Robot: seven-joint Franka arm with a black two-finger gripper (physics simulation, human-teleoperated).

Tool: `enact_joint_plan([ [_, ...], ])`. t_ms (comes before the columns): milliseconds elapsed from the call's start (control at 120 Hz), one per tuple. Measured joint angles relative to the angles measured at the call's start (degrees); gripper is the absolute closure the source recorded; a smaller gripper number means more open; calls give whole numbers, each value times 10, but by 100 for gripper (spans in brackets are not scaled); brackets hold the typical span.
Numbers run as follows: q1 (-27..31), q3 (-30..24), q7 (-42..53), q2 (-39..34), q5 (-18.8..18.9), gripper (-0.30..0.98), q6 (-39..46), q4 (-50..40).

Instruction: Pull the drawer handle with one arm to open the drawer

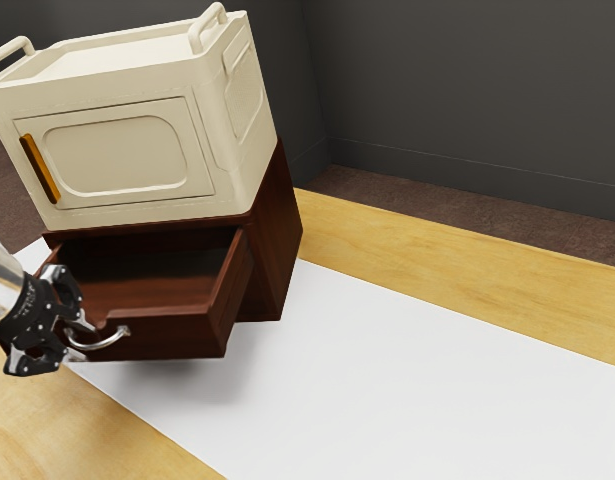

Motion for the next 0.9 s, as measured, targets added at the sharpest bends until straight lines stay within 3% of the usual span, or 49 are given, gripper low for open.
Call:
enact_joint_plan([
  [108, -2, -3, 1, 0, 7, 52, -5, 20],
  [208, -2, -16, 1, 32, 7, 51, -40, 103],
  [308, -9, -37, 2, 167, -24, 35, -141, 344],
  [367, -27, -40, 3, 264, -46, 26, -235, 530],
  [408, -47, -41, 6, 295, -55, 22, -295, 592],
  [567, -112, -42, 17, 291, -71, 10, -380, 531],
  [900, -87, -19, 33, 290, -77, 2, -416, 467],
])
